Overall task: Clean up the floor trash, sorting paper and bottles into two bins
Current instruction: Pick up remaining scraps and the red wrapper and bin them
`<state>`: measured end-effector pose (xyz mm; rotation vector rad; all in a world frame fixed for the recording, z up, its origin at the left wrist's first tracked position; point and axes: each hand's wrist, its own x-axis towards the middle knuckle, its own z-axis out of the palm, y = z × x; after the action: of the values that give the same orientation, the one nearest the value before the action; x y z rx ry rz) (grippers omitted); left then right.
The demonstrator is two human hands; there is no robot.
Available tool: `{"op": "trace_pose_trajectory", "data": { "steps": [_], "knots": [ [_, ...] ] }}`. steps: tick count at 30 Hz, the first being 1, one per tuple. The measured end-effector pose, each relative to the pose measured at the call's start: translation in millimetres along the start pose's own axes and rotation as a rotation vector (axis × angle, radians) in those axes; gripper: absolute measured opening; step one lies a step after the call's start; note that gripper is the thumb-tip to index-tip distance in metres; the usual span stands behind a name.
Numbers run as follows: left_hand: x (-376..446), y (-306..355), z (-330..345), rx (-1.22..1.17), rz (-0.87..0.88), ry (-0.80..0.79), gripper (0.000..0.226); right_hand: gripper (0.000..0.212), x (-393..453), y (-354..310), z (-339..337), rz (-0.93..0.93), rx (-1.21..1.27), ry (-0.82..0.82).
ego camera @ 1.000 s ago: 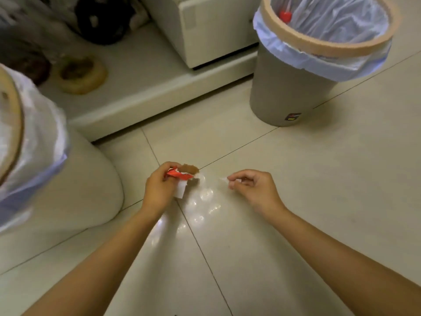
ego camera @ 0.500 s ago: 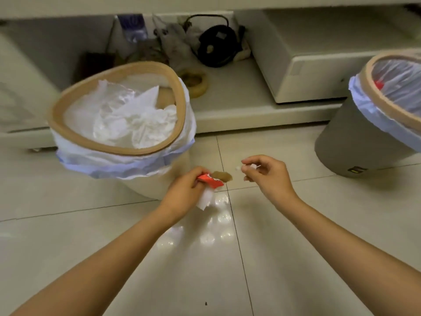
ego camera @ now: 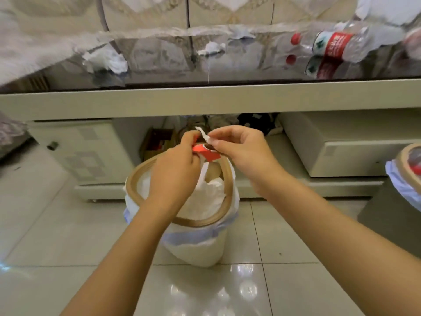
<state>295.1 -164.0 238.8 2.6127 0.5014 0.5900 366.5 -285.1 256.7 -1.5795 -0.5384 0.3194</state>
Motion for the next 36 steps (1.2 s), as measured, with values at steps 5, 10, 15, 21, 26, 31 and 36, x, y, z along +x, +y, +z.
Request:
{"op": "trace_pose_trajectory", "data": {
  "steps": [5, 10, 15, 21, 26, 31, 36],
  "knots": [
    [-3, -26, 9, 0.123, -0.12, -0.215, 0.062, 0.024, 10, 15, 12, 0.235, -0.041, -0.118],
    [-6, -24, 12, 0.141, -0.106, -0.196, 0.059, 0.037, 2, 27, -5, 0.241, -0.002, -0.09],
    [3, -9, 25, -0.047, -0.031, -0.045, 0.024, 0.03, 0, 27, -33, 0.124, 0.034, -0.012],
    [6, 7, 37, -0.058, -0.005, -0.073, 0.011, 0.017, -2, 26, -55, 0.11, -0.045, 0.01],
    [8, 15, -12, 0.005, -0.163, -0.236, 0.009, 0.014, -4, -14, -54, 0.19, -0.068, 0.004],
    [36, 36, -80, -0.117, -0.304, -0.25, 0.009, 0.017, 25, -89, -39, 0.276, -0.183, -0.09],
    [78, 46, -144, -0.08, -0.366, -0.375, 0.018, 0.018, 70, -165, -9, 0.353, -0.264, -0.192]
  ]
}}
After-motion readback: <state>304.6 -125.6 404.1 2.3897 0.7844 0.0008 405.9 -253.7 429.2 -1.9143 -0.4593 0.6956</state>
